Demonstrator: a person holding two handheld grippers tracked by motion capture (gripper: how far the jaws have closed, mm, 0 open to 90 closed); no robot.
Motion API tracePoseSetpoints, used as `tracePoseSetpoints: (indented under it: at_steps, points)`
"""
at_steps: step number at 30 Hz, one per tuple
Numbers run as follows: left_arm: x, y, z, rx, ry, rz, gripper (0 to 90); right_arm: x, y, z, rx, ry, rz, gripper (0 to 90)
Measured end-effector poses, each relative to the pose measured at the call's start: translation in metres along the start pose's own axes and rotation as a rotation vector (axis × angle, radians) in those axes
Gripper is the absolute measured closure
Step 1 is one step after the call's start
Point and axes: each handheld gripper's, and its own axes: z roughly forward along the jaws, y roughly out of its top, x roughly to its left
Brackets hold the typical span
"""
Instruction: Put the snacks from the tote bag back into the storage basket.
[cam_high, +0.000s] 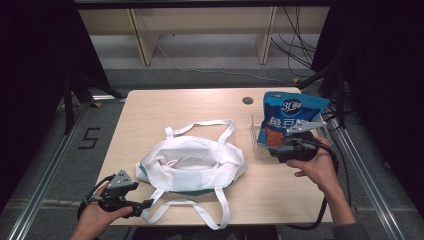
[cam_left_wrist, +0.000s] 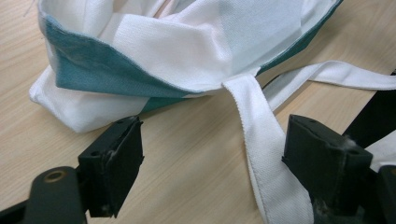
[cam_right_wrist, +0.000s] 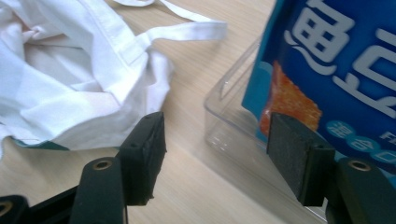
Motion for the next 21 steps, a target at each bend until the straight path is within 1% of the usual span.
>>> tracePoseSetpoints:
  at_steps: [2,3,4,5,6,7,8,10,11,12,13,15,17,19,20,21]
  points:
    - [0.000,0.000,0.000,-0.001,0.001,0.000,19.3,0.006,0.000,0.000,-0.014,0.000,-0.013,37.6]
    - [0.000,0.000,0.000,0.001,0.000,-0.001,19.3,0.007,0.001,0.000,-0.004,0.009,-0.015,37.3]
    - [0.000,0.000,0.000,0.003,0.008,0.001,19.3,0.009,0.000,0.001,-0.019,0.008,-0.025,36.9]
    - [0.000,0.000,0.000,0.001,0.001,-0.003,19.3,0.011,0.000,0.000,-0.010,0.015,-0.012,36.7]
    - [0.000,0.000,0.000,0.002,0.001,0.003,19.3,0.013,0.000,0.001,-0.004,0.017,-0.021,36.4]
    - [0.001,0.001,0.000,0.003,0.002,0.020,19.3,0.015,-0.001,0.002,0.000,0.022,-0.022,36.1]
    - [0.000,0.000,0.000,0.003,0.002,0.018,19.3,0.019,-0.002,0.003,0.000,0.021,-0.010,35.7]
    - [0.001,0.000,0.000,0.004,0.002,0.018,19.3,0.020,-0.003,0.006,-0.007,0.028,-0.023,35.2]
    - [0.001,0.000,0.000,0.004,0.002,0.017,19.3,0.021,-0.003,0.007,0.004,0.031,-0.022,34.9]
    - [0.000,0.000,0.000,0.001,0.004,-0.001,19.3,0.022,-0.004,0.008,0.005,0.031,-0.024,34.7]
    - [0.000,0.000,0.000,0.003,0.007,0.001,19.3,0.023,-0.005,0.010,0.000,0.029,-0.027,34.6]
    - [0.000,0.000,0.000,0.001,0.003,-0.003,19.3,0.026,-0.007,0.012,0.008,0.035,-0.031,34.0]
    - [0.000,0.000,0.000,0.004,0.007,0.001,19.3,0.028,-0.008,0.014,0.012,0.041,-0.035,33.7]
    - [0.000,0.000,0.000,0.006,-0.002,0.004,19.3,0.031,-0.009,0.014,0.018,0.045,-0.025,33.5]
    - [0.000,0.000,0.000,0.002,0.003,0.000,19.3,0.032,-0.010,0.016,0.012,0.045,-0.039,33.2]
    - [0.000,0.000,0.000,0.004,0.006,0.002,19.3,0.033,-0.011,0.017,0.008,0.041,-0.042,32.9]
